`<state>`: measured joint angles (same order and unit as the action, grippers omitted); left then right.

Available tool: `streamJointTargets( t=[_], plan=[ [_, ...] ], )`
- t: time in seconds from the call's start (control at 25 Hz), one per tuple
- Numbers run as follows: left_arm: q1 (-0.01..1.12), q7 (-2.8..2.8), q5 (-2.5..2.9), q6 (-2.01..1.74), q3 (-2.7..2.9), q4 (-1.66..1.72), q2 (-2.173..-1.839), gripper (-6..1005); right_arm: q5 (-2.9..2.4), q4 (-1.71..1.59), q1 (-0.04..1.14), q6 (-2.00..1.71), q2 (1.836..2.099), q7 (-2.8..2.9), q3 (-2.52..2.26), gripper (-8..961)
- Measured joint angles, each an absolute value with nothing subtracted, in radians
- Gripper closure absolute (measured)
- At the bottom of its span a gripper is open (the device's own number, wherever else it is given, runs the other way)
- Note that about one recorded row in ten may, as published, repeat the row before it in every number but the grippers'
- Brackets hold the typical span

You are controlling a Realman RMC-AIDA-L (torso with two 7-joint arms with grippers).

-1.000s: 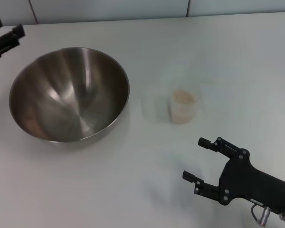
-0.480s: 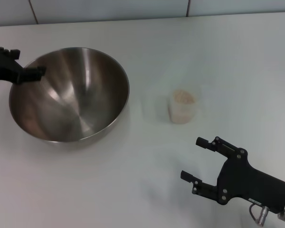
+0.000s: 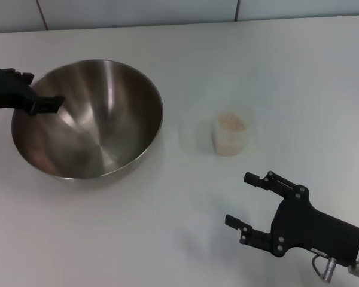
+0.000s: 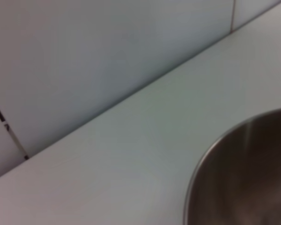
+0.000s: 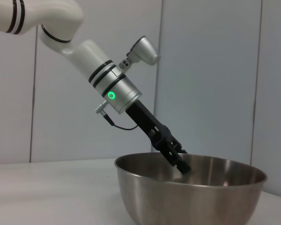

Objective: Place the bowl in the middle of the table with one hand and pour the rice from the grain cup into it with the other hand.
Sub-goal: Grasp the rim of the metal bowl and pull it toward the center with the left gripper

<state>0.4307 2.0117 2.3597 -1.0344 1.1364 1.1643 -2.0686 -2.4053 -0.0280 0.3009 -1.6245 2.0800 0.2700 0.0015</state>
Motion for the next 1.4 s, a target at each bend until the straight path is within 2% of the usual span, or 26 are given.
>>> streamJointTargets(
  t=[0.32, 0.52, 1.08, 1.12, 1.2, 1.28, 1.4],
  plan=[
    [0.449, 2.012, 2.374, -1.022, 1.167, 1.138, -2.067, 240, -2.405, -0.028, 0.312, -1.625, 2.080, 0.279, 0.000, 171],
    [0.478, 2.021, 2.430, -1.039, 1.186, 1.125, -2.069, 483, -2.405, -0.028, 0.314, -1.624, 2.080, 0.287, -0.006, 171],
    [0.539, 2.026, 2.439, -1.119, 1.133, 1.086, -2.065, 721, -2.405, -0.028, 0.318, -1.624, 2.080, 0.293, -0.012, 170],
    [0.596, 2.026, 2.440, -1.187, 1.048, 1.034, -2.060, 743, -2.405, -0.028, 0.318, -1.624, 2.080, 0.293, -0.012, 170],
    [0.616, 2.024, 2.441, -1.204, 1.019, 1.010, -2.055, 787, -2.405, -0.028, 0.319, -1.624, 2.080, 0.293, -0.012, 171],
    [0.666, 2.020, 2.440, -1.241, 0.956, 0.944, -2.036, 855, -2.405, -0.028, 0.320, -1.624, 2.080, 0.293, -0.012, 172],
    [0.729, 2.017, 2.436, -1.275, 0.899, 0.858, -2.002, 893, -2.405, -0.028, 0.323, -1.624, 2.080, 0.294, -0.012, 173]
  ],
)
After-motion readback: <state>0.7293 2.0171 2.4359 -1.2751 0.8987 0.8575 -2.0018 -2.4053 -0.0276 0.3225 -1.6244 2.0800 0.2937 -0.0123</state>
